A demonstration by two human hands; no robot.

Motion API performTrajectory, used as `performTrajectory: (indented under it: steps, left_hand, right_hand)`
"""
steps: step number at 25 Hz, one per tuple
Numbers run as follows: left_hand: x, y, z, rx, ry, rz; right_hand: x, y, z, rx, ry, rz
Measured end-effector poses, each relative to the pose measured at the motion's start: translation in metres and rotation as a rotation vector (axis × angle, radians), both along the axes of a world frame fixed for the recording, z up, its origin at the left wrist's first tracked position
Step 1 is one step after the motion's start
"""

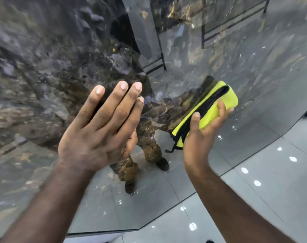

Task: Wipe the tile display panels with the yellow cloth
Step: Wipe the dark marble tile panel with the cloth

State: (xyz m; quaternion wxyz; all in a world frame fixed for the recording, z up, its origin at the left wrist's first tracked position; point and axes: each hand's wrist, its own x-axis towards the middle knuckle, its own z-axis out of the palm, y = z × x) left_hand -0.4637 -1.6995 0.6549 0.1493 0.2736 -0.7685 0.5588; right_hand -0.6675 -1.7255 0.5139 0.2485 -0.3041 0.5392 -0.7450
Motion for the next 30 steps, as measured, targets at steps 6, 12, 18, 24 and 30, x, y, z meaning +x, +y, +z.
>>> performTrajectory:
  steps: [6, 12, 18, 24, 30]
  left_hand:
    - [0.001, 0.006, 0.005, 0.072, 0.076, -0.029]
    - [0.071, 0.047, 0.031, 0.105, 0.258, 0.024]
    - [0.145, 0.074, 0.05, 0.067, 0.296, 0.031]
    - [0.172, 0.071, 0.037, -0.003, 0.122, -0.048]
    - [0.171, 0.066, 0.03, 0.044, 0.024, 0.023]
  right_hand:
    - [-0.009, -0.016, 0.023, 0.106, -0.245, -0.007]
    - [0.072, 0.052, 0.074, -0.258, 0.539, 0.11]
    - [0.117, 0.041, 0.146, -0.16, 0.271, -0.058]
    - [0.159, 0.069, 0.104, -0.218, 0.389, 0.036]
    - [0.19, 0.093, 0.096, -0.177, 0.391, 0.014]
